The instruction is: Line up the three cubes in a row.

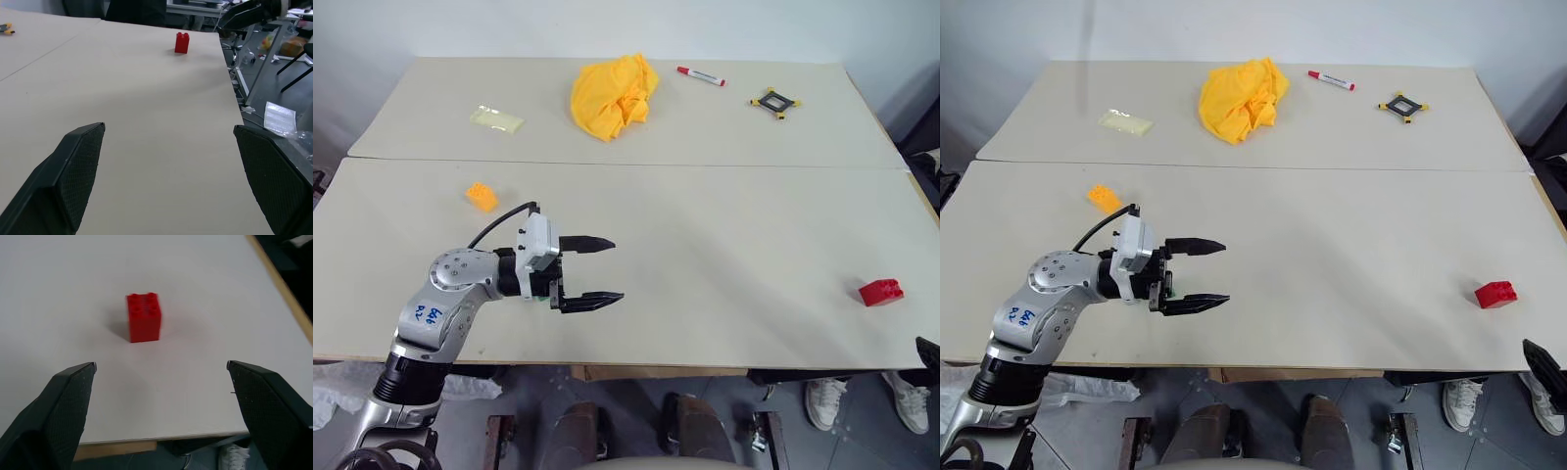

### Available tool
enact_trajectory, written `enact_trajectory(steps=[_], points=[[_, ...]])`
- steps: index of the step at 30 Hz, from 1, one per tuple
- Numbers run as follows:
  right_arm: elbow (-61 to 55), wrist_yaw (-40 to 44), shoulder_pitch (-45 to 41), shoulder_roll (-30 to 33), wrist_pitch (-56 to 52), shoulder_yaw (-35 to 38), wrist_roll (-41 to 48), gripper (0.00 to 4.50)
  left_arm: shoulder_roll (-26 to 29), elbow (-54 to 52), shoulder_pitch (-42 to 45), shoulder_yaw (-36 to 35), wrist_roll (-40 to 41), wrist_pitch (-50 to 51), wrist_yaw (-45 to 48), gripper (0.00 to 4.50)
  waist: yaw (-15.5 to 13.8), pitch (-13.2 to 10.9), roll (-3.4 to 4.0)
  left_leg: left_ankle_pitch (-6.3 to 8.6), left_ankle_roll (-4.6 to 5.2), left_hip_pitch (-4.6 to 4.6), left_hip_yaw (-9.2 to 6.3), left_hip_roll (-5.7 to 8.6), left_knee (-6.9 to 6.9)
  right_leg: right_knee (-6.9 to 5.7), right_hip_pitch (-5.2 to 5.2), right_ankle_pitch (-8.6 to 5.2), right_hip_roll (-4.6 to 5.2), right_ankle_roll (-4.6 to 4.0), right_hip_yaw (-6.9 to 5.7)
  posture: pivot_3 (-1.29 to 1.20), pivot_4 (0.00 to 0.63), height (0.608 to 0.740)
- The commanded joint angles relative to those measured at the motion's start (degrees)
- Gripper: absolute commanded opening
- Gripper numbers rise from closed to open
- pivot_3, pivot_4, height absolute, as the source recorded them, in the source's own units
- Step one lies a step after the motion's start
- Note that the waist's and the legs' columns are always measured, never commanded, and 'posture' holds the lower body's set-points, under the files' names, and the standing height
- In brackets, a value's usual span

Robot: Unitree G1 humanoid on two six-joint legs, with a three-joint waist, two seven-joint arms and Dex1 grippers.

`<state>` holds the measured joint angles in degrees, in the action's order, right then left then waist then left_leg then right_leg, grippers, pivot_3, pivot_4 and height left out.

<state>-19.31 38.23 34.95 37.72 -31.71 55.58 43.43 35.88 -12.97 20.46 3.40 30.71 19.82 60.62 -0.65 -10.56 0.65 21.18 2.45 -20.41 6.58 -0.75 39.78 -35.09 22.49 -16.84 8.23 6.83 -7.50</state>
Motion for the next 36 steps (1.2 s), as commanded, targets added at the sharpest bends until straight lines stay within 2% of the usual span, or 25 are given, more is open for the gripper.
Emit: enact_trajectory(steps=[1, 4, 10, 19, 22, 29, 32, 36], points=[[0.5, 0.5, -2.2, 6.4, -5.7, 1.5, 2.4, 4.50, -1.4, -0.7, 0.7, -0.2, 0.0, -2.8, 1.4, 4.48, -0.1, 0.0, 0.00, 0.00, 0.01, 0.03, 0.02, 0.00, 0.00, 0.00, -0.01, 0.00, 0.01, 0.00, 0.04, 0.00, 0.150, 0.740], [3.0, -0.5, -6.0, 14.1, -11.5, -2.1, 0.4, 4.50, -3.4, 0.9, 1.5, 0.1, -2.1, -8.1, 2.4, 4.48, -0.5, 0.0, -0.03, 0.00, 0.02, 0.01, 0.00, 0.00, 0.00, 0.02, 0.00, 0.00, 0.01, 0.00, 0.08, 0.00, 0.150, 0.740], [8.4, -1.1, -13.9, 22.3, -18.1, -11.3, -4.2, 4.50, -4.8, 1.0, 1.5, 2.6, -4.0, -13.1, 5.9, 4.48, -1.0, 0.0, -0.03, 0.05, 0.10, -0.12, -0.06, 0.02, 0.11, 0.07, 0.00, 0.01, 0.05, 0.00, -0.03, 0.00, 0.150, 0.740], [20.4, 1.5, -24.4, 25.4, -14.6, -22.8, -13.0, 4.50, -5.4, 1.6, 1.1, 3.5, -5.2, -15.5, 6.4, 4.48, -0.8, 0.0, -0.04, 0.10, 0.19, -0.20, 0.01, 0.05, 0.23, 0.11, 0.02, 0.09, 0.04, 0.14, -0.28, 0.00, 0.150, 0.740], [23.6, 4.5, -28.5, 24.6, -12.1, -26.5, -13.9, 3.89, -4.9, 1.5, 0.2, 2.2, -5.5, -15.6, 5.1, 4.50, -0.7, 0.0, -0.03, 0.09, 0.19, -0.20, 0.05, 0.06, 0.23, 0.11, 0.03, 0.10, 0.04, 0.17, -0.31, 0.00, 0.150, 0.740], [30.5, 9.2, -37.1, 25.4, -5.9, -33.1, -18.1, 1.49, -4.1, 1.8, -1.0, 0.0, -6.0, -15.5, 2.9, 4.50, -0.7, 0.0, -0.03, 0.09, 0.19, -0.17, 0.10, 0.04, 0.23, 0.11, 0.04, 0.11, 0.02, 0.18, -0.29, 0.00, 0.150, 0.740], [29.1, 13.8, -43.4, 26.8, -6.1, -38.4, -18.7, 1.50, -3.4, 1.9, -1.9, -0.8, -6.5, -16.0, 2.2, 4.50, -0.6, 0.0, -0.03, 0.09, 0.19, -0.18, 0.10, 0.04, 0.24, 0.11, 0.04, 0.11, 0.03, 0.19, -0.30, 0.00, 0.150, 0.740], [24.4, 24.8, -54.7, 27.1, -0.4, -48.5, -20.6, 1.50, -3.0, 1.6, -3.1, -2.4, -5.7, -15.5, 1.5, 4.50, 0.1, -0.1, 0.05, 0.10, 0.18, -0.17, 0.11, -0.01, 0.23, 0.10, 0.09, 0.11, 0.02, 0.19, -0.29, 0.00, 0.150, 0.740]])
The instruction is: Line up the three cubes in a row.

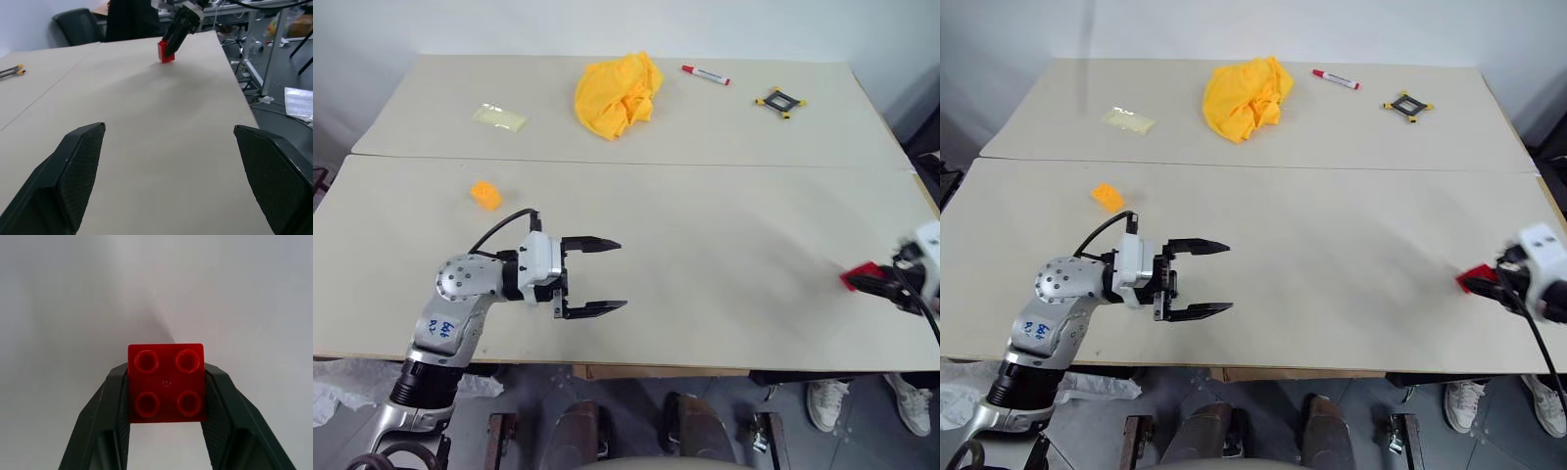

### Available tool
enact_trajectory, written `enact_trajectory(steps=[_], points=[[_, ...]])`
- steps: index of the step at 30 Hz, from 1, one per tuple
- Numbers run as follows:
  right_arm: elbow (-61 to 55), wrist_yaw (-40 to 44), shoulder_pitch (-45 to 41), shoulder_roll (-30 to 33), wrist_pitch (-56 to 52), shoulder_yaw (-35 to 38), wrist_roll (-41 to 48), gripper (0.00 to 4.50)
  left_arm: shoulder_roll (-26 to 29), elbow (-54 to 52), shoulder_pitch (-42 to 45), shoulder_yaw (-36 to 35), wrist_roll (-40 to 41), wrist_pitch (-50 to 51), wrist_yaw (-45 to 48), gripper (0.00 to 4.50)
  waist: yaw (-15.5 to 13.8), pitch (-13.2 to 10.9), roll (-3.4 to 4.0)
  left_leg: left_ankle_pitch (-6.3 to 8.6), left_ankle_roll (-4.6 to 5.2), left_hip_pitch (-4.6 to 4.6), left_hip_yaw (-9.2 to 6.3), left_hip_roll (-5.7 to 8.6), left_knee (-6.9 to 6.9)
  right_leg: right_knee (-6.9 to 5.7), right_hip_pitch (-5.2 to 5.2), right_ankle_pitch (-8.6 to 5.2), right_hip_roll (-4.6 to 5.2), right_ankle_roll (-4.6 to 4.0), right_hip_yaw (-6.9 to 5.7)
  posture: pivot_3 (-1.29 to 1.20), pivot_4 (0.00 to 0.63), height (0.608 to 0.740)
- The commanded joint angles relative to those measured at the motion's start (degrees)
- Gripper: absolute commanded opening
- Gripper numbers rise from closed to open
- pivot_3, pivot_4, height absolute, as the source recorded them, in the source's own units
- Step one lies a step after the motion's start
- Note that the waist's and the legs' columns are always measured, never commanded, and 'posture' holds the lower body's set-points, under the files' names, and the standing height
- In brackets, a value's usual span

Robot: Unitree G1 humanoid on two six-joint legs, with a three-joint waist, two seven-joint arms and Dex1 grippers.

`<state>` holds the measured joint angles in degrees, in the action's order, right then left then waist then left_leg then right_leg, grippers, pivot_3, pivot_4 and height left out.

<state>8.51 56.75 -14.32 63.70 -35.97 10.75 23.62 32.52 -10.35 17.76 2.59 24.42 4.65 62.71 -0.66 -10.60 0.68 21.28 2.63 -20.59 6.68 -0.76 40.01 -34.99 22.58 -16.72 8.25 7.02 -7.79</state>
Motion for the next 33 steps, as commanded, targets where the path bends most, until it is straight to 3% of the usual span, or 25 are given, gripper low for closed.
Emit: enact_trajectory(steps=[1, 6, 10, 15, 22, 28, 31, 33], points=[[-3.7, 9.3, -9.4, 0.0, 6.0, -6.7, -1.6, 1.50, 0.5, -1.1, -0.7, -1.9, 0.9, -0.2, -0.7, 4.50, 0.3, 0.0, 0.00, 0.00, 0.00, -0.01, -0.02, -0.02, 0.00, 0.00, 0.00, 0.00, 0.00, 0.00, -0.02, 0.00, 0.150, 0.740], [3.1, 23.9, -33.8, -11.2, 14.8, -27.7, -13.4, 1.50, 1.9, -1.1, -3.5, -3.9, 0.5, -0.2, -1.3, 4.50, 1.9, 0.0, -0.01, 0.02, -0.03, 0.04, 0.02, -0.03, 0.01, 0.03, 0.00, 0.00, -0.03, 0.00, -0.01, 0.00, 0.150, 0.740], [14.5, 25.8, -45.7, -22.9, 18.3, -36.7, -21.1, 1.50, 2.1, -1.4, -4.8, -5.0, 0.2, -0.2, -2.9, 4.50, 2.2, -0.1, -0.02, 0.02, -0.04, -0.18, -0.12, -0.05, 0.01, -0.04, 0.14, -0.03, -0.02, -0.06, -0.15, 0.00, 0.150, 0.740], [22.4, 24.1, -49.3, -30.6, 23.4, -40.1, -26.6, 1.50, 2.1, -2.6, -5.7, -5.4, -0.2, -0.2, -4.5, 4.50, 1.6, -0.1, -0.02, 0.02, 0.01, -0.81, -0.66, 0.23, 0.21, -0.11, 0.37, -0.03, 0.24, -0.05, -0.66, 0.00, 0.150, 0.740], [23.4, 23.2, -48.2, -33.5, 22.5, -40.1, -29.9, 1.50, 3.8, -5.5, -8.4, -7.2, 0.3, 0.7, -6.6, 4.50, 2.2, -0.1, -0.02, 0.03, 0.02, -0.86, -1.06, 0.22, 0.18, -0.06, 0.17, -0.03, 0.27, -0.05, -1.21, 0.00, 0.150, 0.740], [21.2, 22.1, -46.7, -33.7, 21.0, -38.3, -30.6, 3.41, 4.8, -6.3, -8.9, -8.6, 1.3, 2.4, -7.5, 4.50, 2.2, -0.1, -0.01, 0.01, -0.01, -0.80, -1.07, 0.21, 0.20, -0.02, 0.08, -0.03, 0.26, -0.06, -1.23, 0.00, 0.150, 0.740], [20.7, 21.4, -46.0, -32.1, 24.5, -33.7, -27.5, 4.47, 5.2, -5.9, -9.3, -11.7, 3.0, 3.4, -8.5, 4.50, 2.2, -0.1, -0.01, 0.01, -0.01, -0.79, -1.07, 0.20, 0.20, -0.02, 0.07, -0.04, 0.26, -0.06, -1.24, 0.00, 0.150, 0.740], [19.8, 23.9, -43.9, -31.0, 27.9, -28.2, -21.7, 4.47, 5.7, -4.7, -10.7, -15.8, 4.0, 3.2, -9.2, 4.50, 2.2, -0.1, -0.01, 0.01, -0.01, -0.79, -1.10, 0.19, 0.19, -0.02, 0.07, -0.04, 0.25, -0.06, -1.25, 0.00, 0.150, 0.740]])
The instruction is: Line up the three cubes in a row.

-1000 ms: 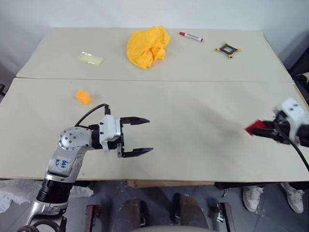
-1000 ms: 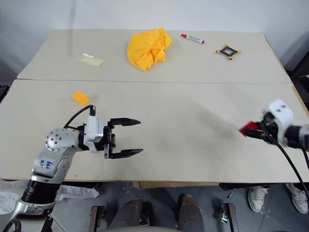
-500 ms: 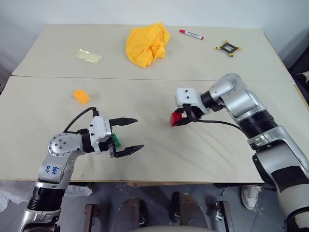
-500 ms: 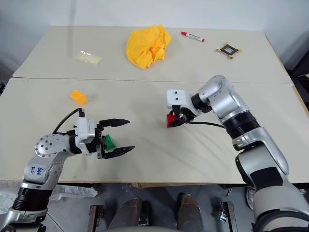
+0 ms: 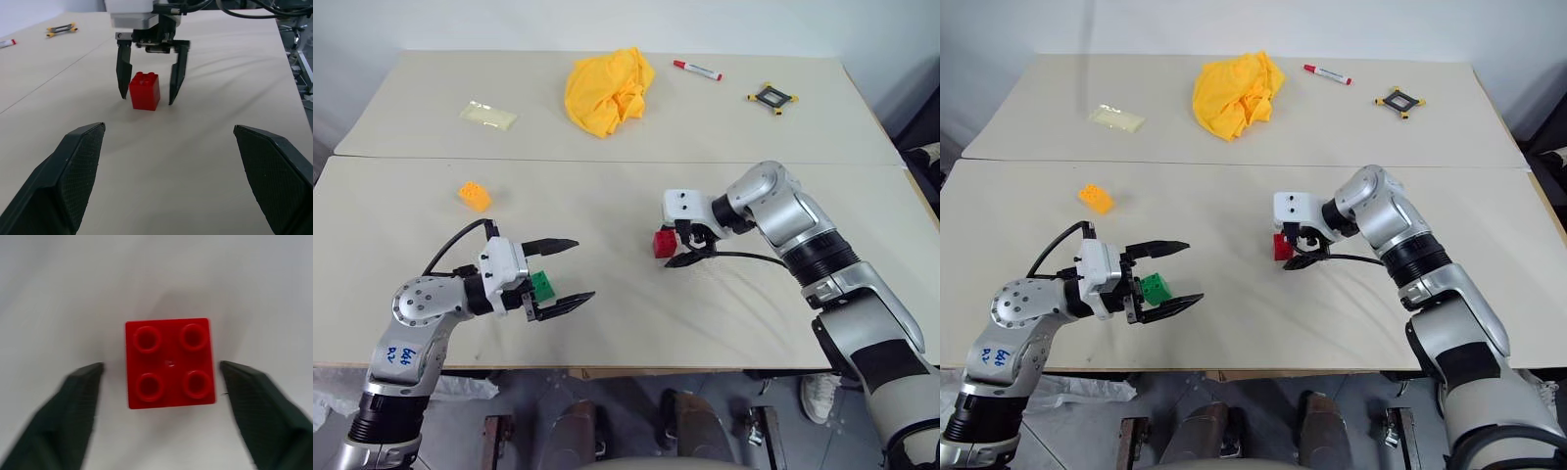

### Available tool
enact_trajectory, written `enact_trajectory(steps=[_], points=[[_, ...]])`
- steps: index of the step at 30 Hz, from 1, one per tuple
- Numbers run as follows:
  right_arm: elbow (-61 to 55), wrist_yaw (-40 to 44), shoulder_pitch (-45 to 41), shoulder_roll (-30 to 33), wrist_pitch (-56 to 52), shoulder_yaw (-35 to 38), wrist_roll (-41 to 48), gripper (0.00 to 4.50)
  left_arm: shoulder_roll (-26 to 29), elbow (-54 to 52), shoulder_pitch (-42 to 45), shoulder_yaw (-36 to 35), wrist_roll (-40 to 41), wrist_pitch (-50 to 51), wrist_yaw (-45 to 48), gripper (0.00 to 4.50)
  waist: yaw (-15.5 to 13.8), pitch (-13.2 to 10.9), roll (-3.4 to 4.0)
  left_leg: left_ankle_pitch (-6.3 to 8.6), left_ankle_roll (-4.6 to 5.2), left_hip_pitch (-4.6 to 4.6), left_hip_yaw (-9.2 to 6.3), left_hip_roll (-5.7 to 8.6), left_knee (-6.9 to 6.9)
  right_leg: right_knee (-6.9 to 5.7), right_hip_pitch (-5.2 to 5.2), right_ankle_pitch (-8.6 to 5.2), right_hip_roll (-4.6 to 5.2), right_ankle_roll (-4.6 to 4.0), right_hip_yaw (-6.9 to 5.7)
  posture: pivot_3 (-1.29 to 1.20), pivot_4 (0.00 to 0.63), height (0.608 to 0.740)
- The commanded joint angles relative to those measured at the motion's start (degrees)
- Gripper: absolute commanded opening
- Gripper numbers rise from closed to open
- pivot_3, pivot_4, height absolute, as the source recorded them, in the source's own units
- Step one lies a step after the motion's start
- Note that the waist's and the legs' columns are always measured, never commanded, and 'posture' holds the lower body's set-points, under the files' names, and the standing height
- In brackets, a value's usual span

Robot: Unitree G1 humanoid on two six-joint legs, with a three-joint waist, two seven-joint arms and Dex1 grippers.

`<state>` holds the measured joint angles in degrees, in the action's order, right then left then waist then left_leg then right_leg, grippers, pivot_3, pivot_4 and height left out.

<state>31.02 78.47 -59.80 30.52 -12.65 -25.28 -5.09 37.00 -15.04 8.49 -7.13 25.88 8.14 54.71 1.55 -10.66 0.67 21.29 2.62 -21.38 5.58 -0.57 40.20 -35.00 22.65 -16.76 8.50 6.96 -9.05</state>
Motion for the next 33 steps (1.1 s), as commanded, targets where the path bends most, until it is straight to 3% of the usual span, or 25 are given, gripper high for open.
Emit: enact_trajectory(steps=[1, 7, 17, 20, 23, 28, 33], points=[[-3.2, 3.8, 2.6, 2.5, 5.3, 10.3, 9.9, 4.47, 1.4, 0.8, -2.0, -8.1, 3.2, -0.1, -1.4, 4.50, 0.0, 0.0, 0.00, 0.00, 0.00, 0.00, -0.01, 0.00, -0.01, 0.03, 0.00, 0.00, 0.00, 0.00, -0.01, 0.00, 0.150, 0.740], [-6.8, 13.6, 14.2, 4.6, 14.1, 21.9, 24.7, 4.47, 3.6, 7.9, -12.0, -21.2, 4.9, -1.5, 0.5, 4.50, 0.0, 0.0, -0.02, 0.00, 0.00, 0.10, -0.03, -0.01, -0.13, 0.13, -0.12, 0.00, -0.01, 0.00, -0.08, 0.00, 0.150, 0.740], [-11.5, 9.5, 33.3, 0.1, 16.5, 27.9, 33.3, 4.47, 0.6, 16.0, -29.0, -33.3, 6.8, -3.2, 3.2, 4.50, -0.1, 0.0, -0.09, 0.00, 0.00, 0.21, 0.19, -0.07, -0.05, 0.19, -0.19, 0.00, 0.01, 0.00, 0.02, 0.00, 0.150, 0.740], [-16.3, 7.2, 36.1, -1.4, 16.3, 28.7, 35.0, 4.47, -0.5, 10.6, -33.3, -32.7, 8.6, -1.3, 4.1, 4.50, 0.0, 0.0, -0.08, 0.04, -0.02, 0.22, 0.18, -0.07, -0.10, 0.21, -0.18, 0.00, 0.03, 0.00, 0.04, 0.00, 0.150, 0.740], [-19.2, 8.1, 37.9, -1.1, 16.9, 28.3, 35.4, 4.47, -0.1, 6.8, -32.1, -29.2, 9.5, 0.6, 4.6, 4.50, -0.6, 0.0, -0.09, 0.02, -0.02, 0.21, 0.17, -0.07, -0.01, 0.20, -0.20, 0.00, 0.04, 0.00, 0.06, 0.00, 0.150, 0.740], [-21.1, 11.8, 39.0, 0.2, 19.3, 27.4, 35.3, 4.47, 0.7, 3.8, -23.3, -19.7, 6.9, 3.0, 3.1, 4.50, -1.5, 0.0, -0.07, -0.01, -0.04, 0.32, 0.17, -0.07, 0.04, 0.05, -0.23, 0.00, 0.08, -0.03, 0.15, 0.00, 0.150, 0.740], [-25.5, 12.3, 40.5, 1.0, 19.1, 25.9, 36.0, 4.47, 0.3, 11.4, -12.2, -10.7, 2.3, 1.4, 4.0, 4.50, -1.3, 0.0, -0.03, -0.02, -0.04, 0.29, 0.17, -0.05, 0.03, 0.00, -0.18, -0.01, 0.02, -0.05, 0.09, 0.00, 0.150, 0.740]])
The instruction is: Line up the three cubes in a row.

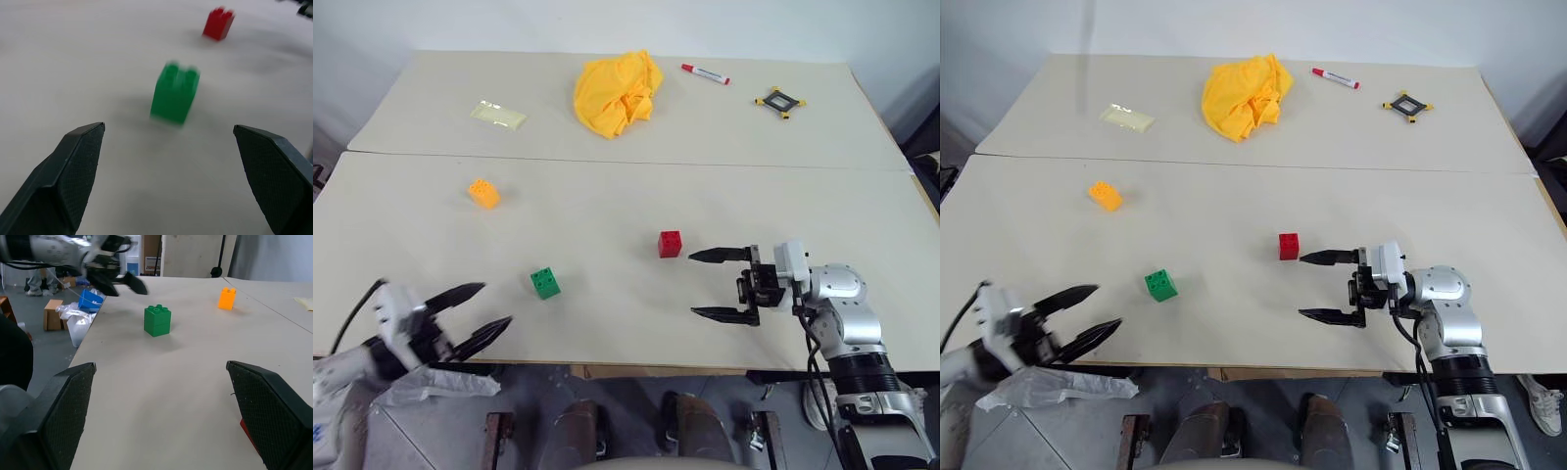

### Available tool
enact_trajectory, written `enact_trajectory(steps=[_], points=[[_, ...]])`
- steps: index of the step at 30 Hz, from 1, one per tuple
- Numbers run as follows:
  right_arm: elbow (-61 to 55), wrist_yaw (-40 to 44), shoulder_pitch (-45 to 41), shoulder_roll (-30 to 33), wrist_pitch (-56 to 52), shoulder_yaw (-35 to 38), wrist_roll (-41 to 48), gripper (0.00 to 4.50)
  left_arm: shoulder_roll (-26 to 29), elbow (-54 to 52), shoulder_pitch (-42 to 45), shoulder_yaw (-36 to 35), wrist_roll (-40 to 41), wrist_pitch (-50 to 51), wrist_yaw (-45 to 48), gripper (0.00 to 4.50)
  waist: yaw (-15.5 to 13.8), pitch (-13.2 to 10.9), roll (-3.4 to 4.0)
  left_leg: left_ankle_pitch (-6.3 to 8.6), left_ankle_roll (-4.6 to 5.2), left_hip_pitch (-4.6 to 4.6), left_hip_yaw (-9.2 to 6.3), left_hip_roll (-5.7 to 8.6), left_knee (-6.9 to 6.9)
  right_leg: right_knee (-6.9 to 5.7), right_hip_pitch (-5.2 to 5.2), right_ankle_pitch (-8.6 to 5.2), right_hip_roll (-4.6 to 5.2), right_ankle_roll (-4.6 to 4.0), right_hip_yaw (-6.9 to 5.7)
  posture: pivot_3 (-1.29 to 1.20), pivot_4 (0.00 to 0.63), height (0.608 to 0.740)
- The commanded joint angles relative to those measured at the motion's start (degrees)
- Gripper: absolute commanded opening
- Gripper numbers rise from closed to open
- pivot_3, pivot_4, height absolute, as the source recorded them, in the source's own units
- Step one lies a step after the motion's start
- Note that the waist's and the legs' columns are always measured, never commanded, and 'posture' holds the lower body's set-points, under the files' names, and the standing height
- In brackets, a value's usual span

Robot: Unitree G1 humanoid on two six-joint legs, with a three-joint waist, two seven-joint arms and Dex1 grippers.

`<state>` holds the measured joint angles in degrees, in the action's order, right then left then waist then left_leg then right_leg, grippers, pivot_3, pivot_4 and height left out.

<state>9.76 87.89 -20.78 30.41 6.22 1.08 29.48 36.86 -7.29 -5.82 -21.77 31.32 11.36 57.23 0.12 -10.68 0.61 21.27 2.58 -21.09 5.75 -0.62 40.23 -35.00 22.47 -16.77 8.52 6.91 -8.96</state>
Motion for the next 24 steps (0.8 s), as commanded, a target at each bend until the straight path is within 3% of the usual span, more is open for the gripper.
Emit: enact_trajectory(steps=[1, 3, 6, 13, 15, 19, 24], points=[[-5.0, 2.2, 1.9, 1.3, 0.2, -0.5, 1.4, 4.47, 0.8, 5.1, 3.2, 5.8, -4.1, -2.1, 2.7, 4.50, 0.2, 0.0, 0.03, 0.00, 0.00, 0.02, 0.02, 0.00, -0.02, -0.01, 0.00, 0.00, 0.00, 0.00, -0.01, 0.00, 0.150, 0.740], [-5.8, 1.0, 2.3, 1.5, 0.0, -0.6, 1.5, 4.47, 1.0, 7.2, 4.4, 7.4, -5.1, -2.5, 3.6, 4.50, 0.6, 0.0, 0.02, 0.00, 0.00, 0.03, 0.14, -0.01, -0.07, 0.01, 0.05, 0.00, -0.04, 0.00, -0.02, 0.00, 0.150, 0.740], [-5.5, 0.2, 2.6, 1.8, 0.7, -0.6, 0.5, 4.50, 0.1, 10.5, 7.3, 9.4, -6.3, -4.9, 4.3, 3.93, 0.7, 0.0, 0.02, 0.00, 0.00, 0.03, 0.20, -0.02, -0.08, 0.01, 0.07, -0.01, -0.04, 0.00, -0.02, 0.00, 0.150, 0.740], [-4.6, -2.3, 4.3, 1.9, 1.7, 0.4, -1.2, 4.50, -1.7, 12.1, 12.2, 12.1, -6.5, -5.7, 4.1, 1.81, -0.1, 0.0, 0.01, 0.00, 0.01, 0.01, 0.16, -0.01, 0.00, 0.00, 0.05, 0.00, 0.01, 0.00, -0.01, 0.00, 0.150, 0.740], [-5.2, -3.5, 5.4, 2.2, 1.6, 1.0, -1.4, 4.50, -1.6, 12.1, 15.6, 13.1, -6.0, -5.0, 4.9, 1.51, -0.3, 0.0, 0.01, -0.01, 0.01, 0.00, 0.13, 0.01, 0.01, -0.01, 0.03, 0.00, 0.01, 0.00, -0.03, 0.00, 0.150, 0.740], [-7.1, -5.6, 7.8, 3.1, 1.1, 1.9, -0.9, 4.50, -0.9, 14.9, 26.1, 17.2, -6.2, -3.2, 10.2, 1.50, -0.8, 0.0, -0.01, -0.01, 0.02, -0.06, 0.10, 0.02, 0.10, -0.02, 0.02, 0.00, 0.00, 0.01, -0.07, 0.00, 0.150, 0.740], [-10.2, -8.0, 10.4, 4.0, 0.5, 3.0, -0.4, 4.50, -2.8, 35.0, 43.4, 26.0, -14.7, -13.1, 20.7, 1.50, -1.0, 0.0, -0.01, -0.02, 0.02, -0.04, 0.19, 0.08, 0.10, -0.02, 0.02, 0.00, -0.07, 0.02, -0.07, 0.00, 0.150, 0.740]])
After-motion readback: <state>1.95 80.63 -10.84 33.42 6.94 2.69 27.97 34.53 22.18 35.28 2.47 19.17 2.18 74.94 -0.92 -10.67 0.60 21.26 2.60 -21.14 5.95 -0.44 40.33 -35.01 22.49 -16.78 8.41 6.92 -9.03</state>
